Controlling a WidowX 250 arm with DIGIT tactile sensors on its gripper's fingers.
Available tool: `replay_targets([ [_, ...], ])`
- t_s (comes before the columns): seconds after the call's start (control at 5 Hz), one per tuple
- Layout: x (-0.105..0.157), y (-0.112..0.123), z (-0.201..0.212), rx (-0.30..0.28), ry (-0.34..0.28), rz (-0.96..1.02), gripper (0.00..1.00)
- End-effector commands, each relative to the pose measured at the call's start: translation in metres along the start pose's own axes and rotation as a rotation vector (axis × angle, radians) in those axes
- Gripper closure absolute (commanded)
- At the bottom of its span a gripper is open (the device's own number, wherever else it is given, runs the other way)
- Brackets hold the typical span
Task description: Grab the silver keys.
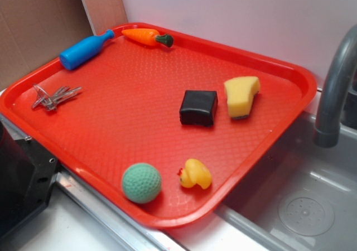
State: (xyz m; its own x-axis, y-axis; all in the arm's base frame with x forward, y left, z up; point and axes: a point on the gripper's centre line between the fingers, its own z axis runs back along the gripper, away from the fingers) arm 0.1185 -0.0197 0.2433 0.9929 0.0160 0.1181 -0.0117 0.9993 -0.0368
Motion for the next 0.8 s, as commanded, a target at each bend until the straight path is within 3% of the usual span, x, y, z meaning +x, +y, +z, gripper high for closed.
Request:
replay_targets([
  [0.0, 0.000, 0.000, 0.000, 0.000, 0.000, 0.000, 0.00],
  [0.2, 0.007, 0.052, -0.049, -0.131, 0.143, 0.284, 0.00],
  [0.4, 0.014, 0.106, -0.093, -0.091, 0.116, 0.532, 0.00],
  [0.6, 0.013, 0.151, -0.111, -0.072, -0.068, 0.765, 0.00],
])
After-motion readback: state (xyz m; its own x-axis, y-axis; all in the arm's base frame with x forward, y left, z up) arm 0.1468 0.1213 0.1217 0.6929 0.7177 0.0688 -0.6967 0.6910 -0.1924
